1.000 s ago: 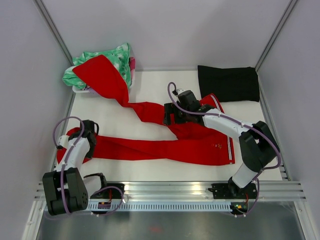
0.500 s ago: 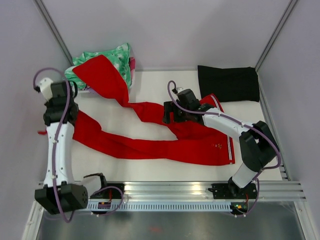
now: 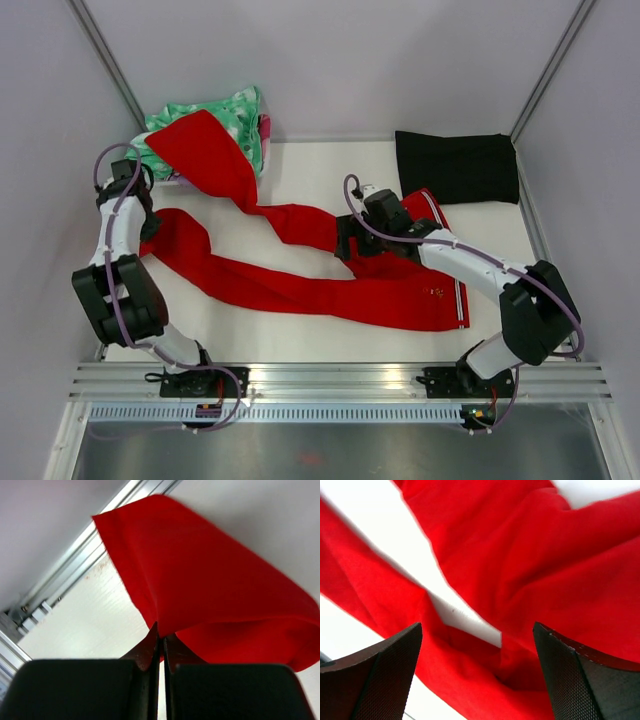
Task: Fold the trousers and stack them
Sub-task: Flatten the trousers out
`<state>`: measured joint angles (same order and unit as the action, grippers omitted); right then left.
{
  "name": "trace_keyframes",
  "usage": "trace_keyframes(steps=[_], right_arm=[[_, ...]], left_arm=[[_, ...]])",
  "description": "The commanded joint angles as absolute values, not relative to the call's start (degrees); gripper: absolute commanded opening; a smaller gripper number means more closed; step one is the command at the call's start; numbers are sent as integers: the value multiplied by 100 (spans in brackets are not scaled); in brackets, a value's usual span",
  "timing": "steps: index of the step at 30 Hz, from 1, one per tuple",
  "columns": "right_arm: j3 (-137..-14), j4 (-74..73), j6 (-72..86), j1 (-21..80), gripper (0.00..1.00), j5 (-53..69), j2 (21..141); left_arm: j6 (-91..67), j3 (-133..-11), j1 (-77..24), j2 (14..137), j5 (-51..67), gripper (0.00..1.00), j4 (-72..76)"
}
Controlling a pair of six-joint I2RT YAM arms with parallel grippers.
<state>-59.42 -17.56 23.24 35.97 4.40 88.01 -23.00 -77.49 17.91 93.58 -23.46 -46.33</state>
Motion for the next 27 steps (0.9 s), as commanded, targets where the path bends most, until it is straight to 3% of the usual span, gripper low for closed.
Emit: trace_keyframes(steps=[1,4,7,15,21,27], right_arm=[[-5924,-1661,1821,3831,98,851,8534],[-5968,-1643,1162,4550,98,774,8552],[-5977,-1758,704,5525,98,-498,8788],[-5827,-1670,633,6187,98,-2214,9298],[-5933,-1661,484,6406,92,-2198,9685],[-5635,-1565,746,6636,90,-1820,9168]], left_arm=[[-2838,-7462,2039,8553,-1924,2,-4474],[-3129,-7392,2521,8140,-1663,2,-4631],[-3164,-7497,2654,7744,-1398,2,-4710],[-3067,-7875,2654,6979,-1485,2,-5264],[-3296,-7410,2672,6557,-1635,2,-5511],[-3357,-7076,2672,6390,-1705,2,-5423]])
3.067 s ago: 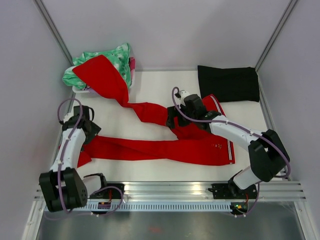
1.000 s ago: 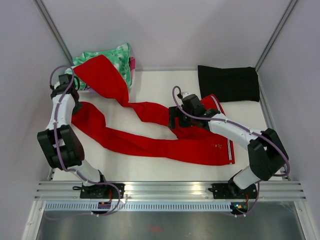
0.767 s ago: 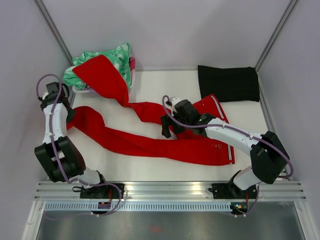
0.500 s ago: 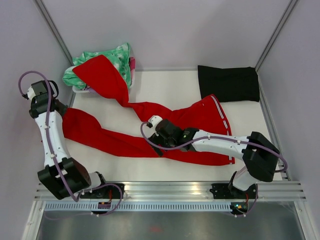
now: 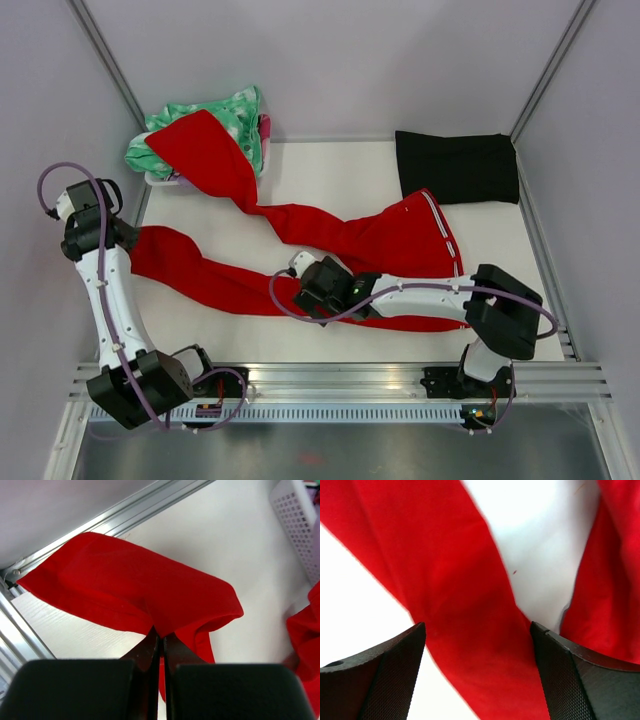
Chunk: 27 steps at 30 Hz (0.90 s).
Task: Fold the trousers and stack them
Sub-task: Flatten the trousers out
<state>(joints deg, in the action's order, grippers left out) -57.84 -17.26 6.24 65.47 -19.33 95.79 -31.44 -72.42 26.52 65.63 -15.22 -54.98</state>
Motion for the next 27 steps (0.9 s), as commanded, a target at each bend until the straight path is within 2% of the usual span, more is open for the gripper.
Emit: trace_keyframes(steps=[1,7,15,18,20,23,24,25,27], right_arm=[[-5564,-1495,825,6653,90,-1732,9045],[-4861,-1371,1309,6662,90,-1599,8499],[-4834,-1337,1415,6697,89,-2022,9140],[-4895,-1257,1441,6697,84,-1951,9377],[-4896,-1126,1433,6688,72,-1925,9448],[-4992,-1090,1433,6680,26,-2047,9422],[-5062,-1186,1433,6680,7,-2196,9387],[-5202,-1221,1380,6654,0,-2232,9265],[-5369,-1292,1292,6592,0,-2180,8923]], left_arm=[[-3366,-6971,2663,6390,-1714,2,-5371],[-3471,-6689,2672,6653,-1644,2,-5001],[-3305,-6645,2672,6548,-1416,2,-4817],[-2972,-6680,2672,6276,-1196,2,-4659],[-2761,-6662,2672,6039,-933,2,-4299],[-2288,-6557,2663,5871,-170,2,-3484],[-2172,-6383,2672,5854,251,2,-3115],[-2049,-6294,2672,5880,1108,2,-2311],[-1890,-6240,2663,6020,2112,2,-1681]])
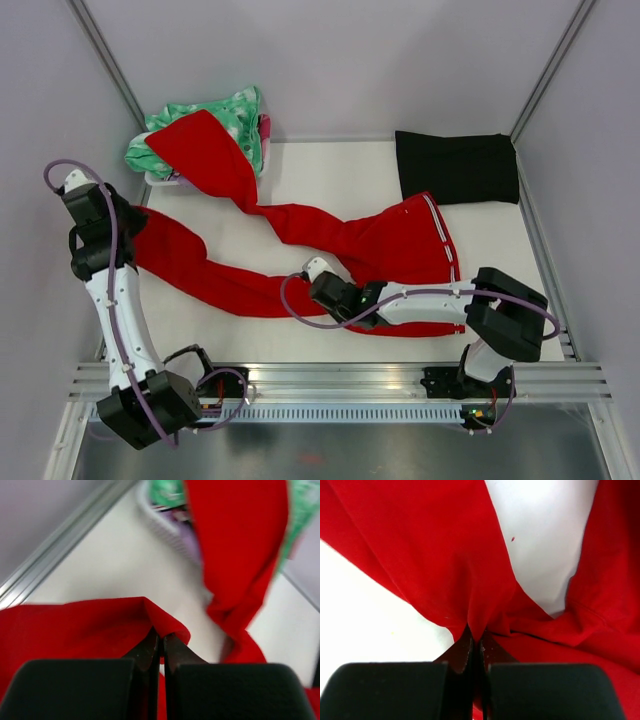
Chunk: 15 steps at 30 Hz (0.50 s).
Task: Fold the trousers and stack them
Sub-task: Flatten the trousers out
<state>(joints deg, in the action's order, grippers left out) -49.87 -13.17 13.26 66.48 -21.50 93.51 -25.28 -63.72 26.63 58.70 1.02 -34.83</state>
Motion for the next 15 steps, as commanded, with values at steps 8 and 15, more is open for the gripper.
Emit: trace_keyframes(steps=[8,15], right_arm=[[-4651,-1116,1167,6469,0,-705,6673],[-3841,-1669,1977,6547,33,516,6818]], left_arm=[[-819,-7171,2672,6292,4718,2,-861],[-940,-7031,2672,6302,3090,99,-1430]])
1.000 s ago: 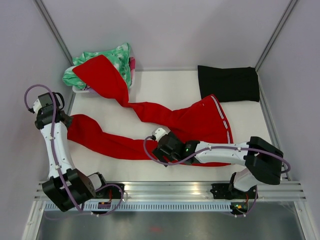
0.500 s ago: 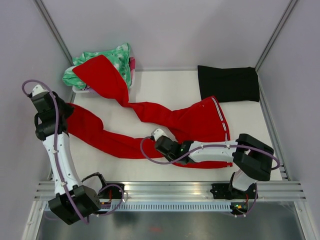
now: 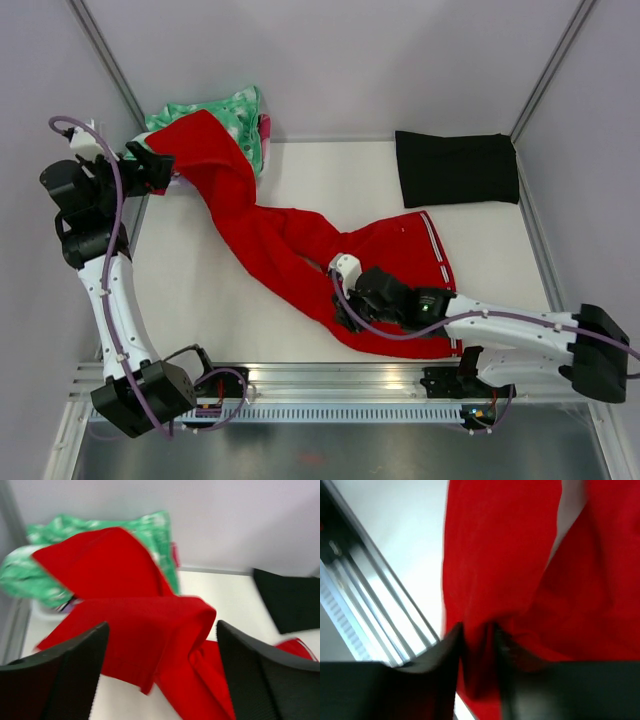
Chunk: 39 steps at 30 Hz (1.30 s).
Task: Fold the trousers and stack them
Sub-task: Flatten the trousers out
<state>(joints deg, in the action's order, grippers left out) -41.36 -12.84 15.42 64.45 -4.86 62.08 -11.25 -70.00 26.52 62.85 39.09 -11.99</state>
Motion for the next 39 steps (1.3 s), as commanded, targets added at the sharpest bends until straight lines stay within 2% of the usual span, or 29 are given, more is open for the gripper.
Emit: trace_keyframes(steps=[1,2,3,5,6,8,11,12,14,16,18,20,22,26,33,39], right_arm=[[-3867,-1705,1978,6600,43,553,6942],[-3885,-1722,1951,6661,54,606,7065],[-3920,-1757,1908,6671,74,615,7275],[-4148,-1836,1671,6671,87,607,7435],[-4235,-1976,1574,6671,87,572,7523],[-4464,-2091,1407,6662,92,256,7524],[-4702,-2206,1467,6610,98,-499,7191],[-4815,-2171,1503,6548,98,-623,7102],[-4956,-2075,1739,6225,98,-860,6953],[-5298,-2083,2055,5655,98,-732,6908],[-5658,-2100,2127,5310,98,-484,7022],[-5905,-2127,2127,5063,98,-553,7162],[-5941,-2092,2127,4966,98,-650,7224],[-5653,-1987,2302,4861,98,-528,7199],[-5028,-1591,2557,4825,98,-475,6689],[-4852,-1573,2566,4825,98,-378,6688]], left_arm=[[-1019,-7023,2672,6276,2337,100,-1902],[-1185,-7022,2672,6241,2059,100,-2133],[-1308,-6988,2672,6197,1752,100,-2318],[-1624,-7092,2672,6074,821,100,-2898],[-1817,-7197,2672,6047,121,100,-3179],[-2222,-7513,2672,6038,26,100,-4005],[-2530,-7088,2663,5802,1315,100,-4219],[-2662,-6866,2646,5714,1988,100,-4140],[-3083,-6270,2182,5416,2128,100,-4052],[-3756,-5699,1120,5178,963,100,-4034],[-4418,-5206,539,4984,668,100,-3720],[-5542,-4353,431,4940,1070,100,-2810],[-6428,-3861,334,4974,933,100,-2218],[-7232,-3841,202,5264,-330,100,-1566],[-8288,-3507,193,6282,-808,100,330],[-8832,-3358,184,7101,-1011,100,1062]])
